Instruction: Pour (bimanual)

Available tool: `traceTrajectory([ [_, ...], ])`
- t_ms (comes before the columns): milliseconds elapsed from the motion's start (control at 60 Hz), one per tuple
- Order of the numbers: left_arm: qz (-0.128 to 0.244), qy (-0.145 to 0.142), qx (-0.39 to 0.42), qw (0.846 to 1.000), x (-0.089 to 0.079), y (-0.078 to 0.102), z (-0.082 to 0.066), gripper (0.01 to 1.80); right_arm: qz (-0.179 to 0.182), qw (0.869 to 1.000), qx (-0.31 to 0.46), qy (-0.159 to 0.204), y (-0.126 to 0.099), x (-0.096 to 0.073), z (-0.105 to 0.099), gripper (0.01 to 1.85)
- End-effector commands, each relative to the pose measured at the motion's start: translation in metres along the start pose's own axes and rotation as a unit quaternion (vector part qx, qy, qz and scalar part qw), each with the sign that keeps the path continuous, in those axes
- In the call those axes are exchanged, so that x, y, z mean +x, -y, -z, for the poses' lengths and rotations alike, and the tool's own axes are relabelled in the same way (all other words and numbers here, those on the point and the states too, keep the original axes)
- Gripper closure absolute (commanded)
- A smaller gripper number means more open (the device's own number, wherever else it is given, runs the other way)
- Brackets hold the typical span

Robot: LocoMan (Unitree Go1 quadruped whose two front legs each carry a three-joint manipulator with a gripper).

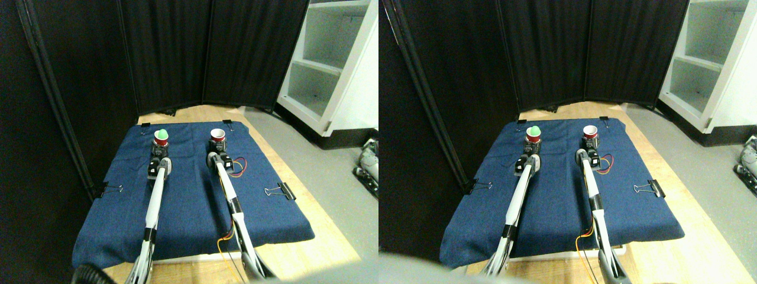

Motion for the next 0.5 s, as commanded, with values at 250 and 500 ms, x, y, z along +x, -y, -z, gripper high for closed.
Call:
traceTrajectory([
  [250, 0.002, 0.026, -0.01, 1.0, 0.0087, -0.0081, -0.0012, 1.48, -0.014, 1.0, -0.004, 0.007, -0.0067, 0.0007, 0.001, 1.53],
  [500, 0.003, 0.027, -0.006, 1.0, 0.0088, -0.009, -0.0011, 1.48, -0.005, 1.0, 0.011, 0.004, -0.0058, 0.0005, 0.0001, 1.53],
])
